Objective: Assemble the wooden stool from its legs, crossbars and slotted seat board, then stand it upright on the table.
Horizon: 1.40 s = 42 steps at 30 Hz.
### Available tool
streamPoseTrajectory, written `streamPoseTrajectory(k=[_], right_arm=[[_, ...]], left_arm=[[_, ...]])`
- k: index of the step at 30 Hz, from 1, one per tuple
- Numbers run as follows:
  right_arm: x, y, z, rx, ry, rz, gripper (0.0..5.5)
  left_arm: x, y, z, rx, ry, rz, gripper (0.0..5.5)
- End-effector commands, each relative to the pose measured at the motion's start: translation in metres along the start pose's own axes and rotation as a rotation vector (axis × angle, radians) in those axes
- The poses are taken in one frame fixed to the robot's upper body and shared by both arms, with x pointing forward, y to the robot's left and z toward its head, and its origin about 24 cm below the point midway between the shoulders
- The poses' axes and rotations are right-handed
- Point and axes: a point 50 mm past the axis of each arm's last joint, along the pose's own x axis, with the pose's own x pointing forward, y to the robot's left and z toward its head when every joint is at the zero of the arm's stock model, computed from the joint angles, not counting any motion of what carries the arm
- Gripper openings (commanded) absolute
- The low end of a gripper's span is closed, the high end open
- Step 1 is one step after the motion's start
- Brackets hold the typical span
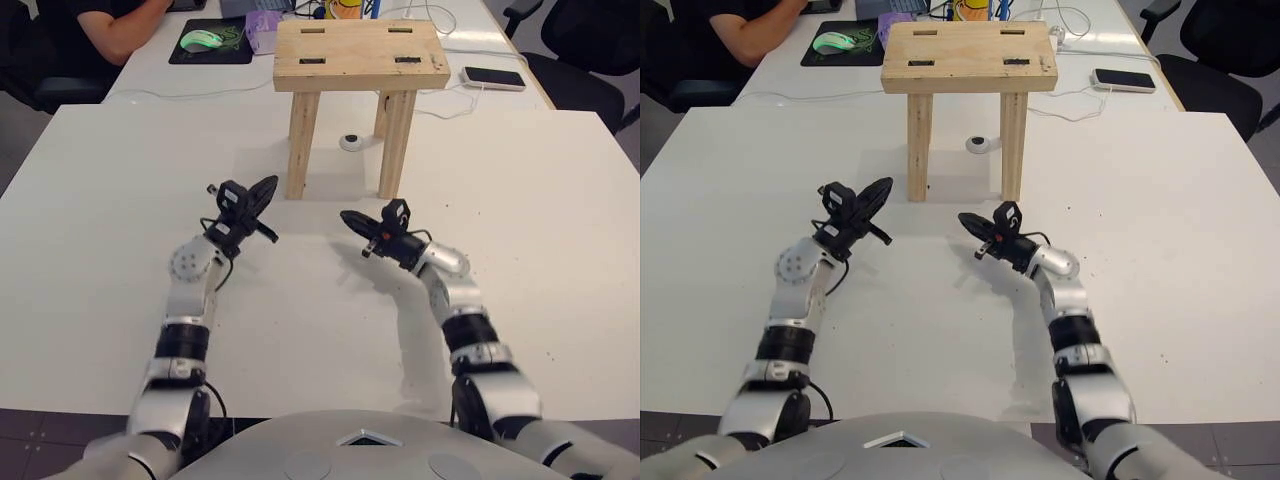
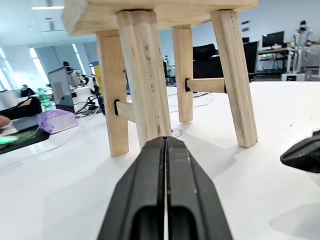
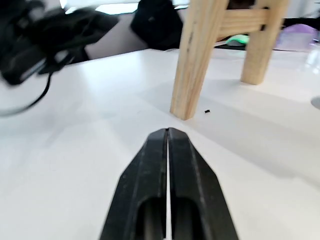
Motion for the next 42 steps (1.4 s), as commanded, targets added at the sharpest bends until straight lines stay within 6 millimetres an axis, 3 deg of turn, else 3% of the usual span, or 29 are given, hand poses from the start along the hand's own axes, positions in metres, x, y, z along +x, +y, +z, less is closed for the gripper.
streamPoseTrajectory(k=[1, 12, 19, 30, 35, 42], right_arm=[[-0.040, 0.003, 0.024, 0.060, -0.052, -0.581, 0.00], [-0.021, 0.004, 0.036, -0.048, -0.084, -0.765, 0.00], [-0.008, 0.001, 0.033, 0.012, -0.090, -0.737, 0.00], [-0.020, -0.042, 0.042, -0.081, -0.083, -0.799, 0.00], [-0.023, -0.050, 0.044, -0.113, -0.060, -0.800, 0.00], [-0.005, -0.066, 0.056, -0.092, -0.031, -0.788, 0.00]], left_arm=[[-0.019, 0.013, 0.034, 0.118, -0.064, 0.531, 0.03], [-0.004, 0.012, 0.027, 0.143, 0.000, 0.499, 0.03], [0.001, 0.019, 0.023, 0.153, 0.004, 0.496, 0.03], [0.019, 0.013, 0.013, 0.140, -0.002, 0.462, 0.03], [0.027, 0.003, 0.010, 0.124, -0.008, 0.445, 0.03], [0.044, -0.016, 0.024, 0.176, -0.076, 0.390, 0.03]])
